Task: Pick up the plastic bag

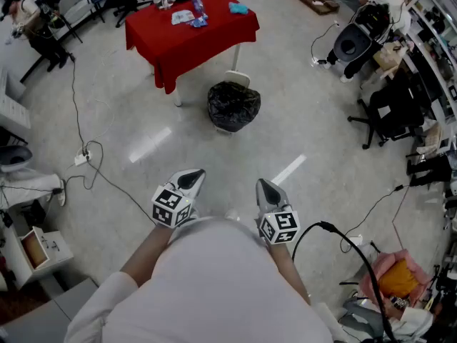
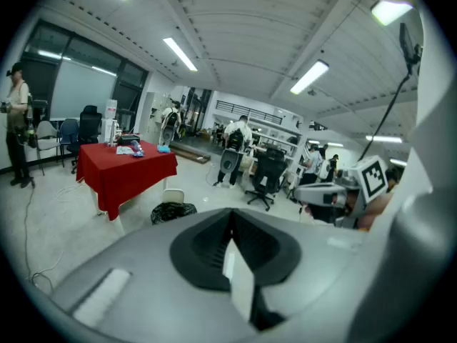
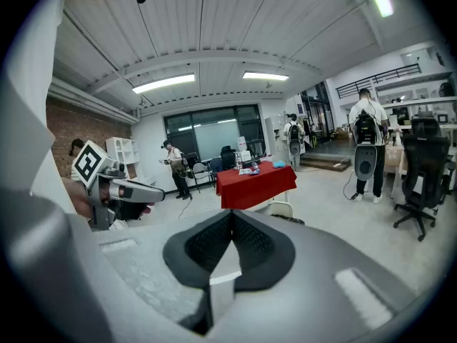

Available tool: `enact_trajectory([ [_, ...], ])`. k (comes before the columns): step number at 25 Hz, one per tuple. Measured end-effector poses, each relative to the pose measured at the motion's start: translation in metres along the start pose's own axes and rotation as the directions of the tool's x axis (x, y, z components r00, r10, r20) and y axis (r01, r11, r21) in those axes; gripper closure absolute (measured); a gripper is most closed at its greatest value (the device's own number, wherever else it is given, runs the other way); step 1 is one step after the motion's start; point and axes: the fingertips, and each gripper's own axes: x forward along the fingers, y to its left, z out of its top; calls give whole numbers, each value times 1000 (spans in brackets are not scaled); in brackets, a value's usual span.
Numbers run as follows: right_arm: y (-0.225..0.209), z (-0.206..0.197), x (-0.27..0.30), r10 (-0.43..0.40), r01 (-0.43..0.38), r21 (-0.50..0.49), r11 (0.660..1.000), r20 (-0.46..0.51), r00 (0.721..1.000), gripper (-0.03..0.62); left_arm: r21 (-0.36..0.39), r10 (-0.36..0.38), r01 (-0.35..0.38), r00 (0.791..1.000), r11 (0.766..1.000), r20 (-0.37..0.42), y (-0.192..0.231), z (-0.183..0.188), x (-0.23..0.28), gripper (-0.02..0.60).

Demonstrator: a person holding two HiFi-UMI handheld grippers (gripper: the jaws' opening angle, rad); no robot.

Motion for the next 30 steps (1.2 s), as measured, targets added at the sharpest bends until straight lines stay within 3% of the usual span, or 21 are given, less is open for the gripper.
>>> enact_trajectory([
  [13, -7, -2, -1, 13, -13, 4, 1000, -5, 1000, 594, -3, 19, -19, 1000, 1000, 0, -4, 0, 4, 578],
  [21, -9, -5, -4, 78, -79, -23, 997, -15, 997, 594, -10, 44, -44, 999, 999, -12, -15, -8, 10, 578],
  [30, -40, -12, -20, 113, -113, 0, 994, -4, 994, 592, -28, 87, -88, 996, 996, -20, -34, -18, 25, 578],
])
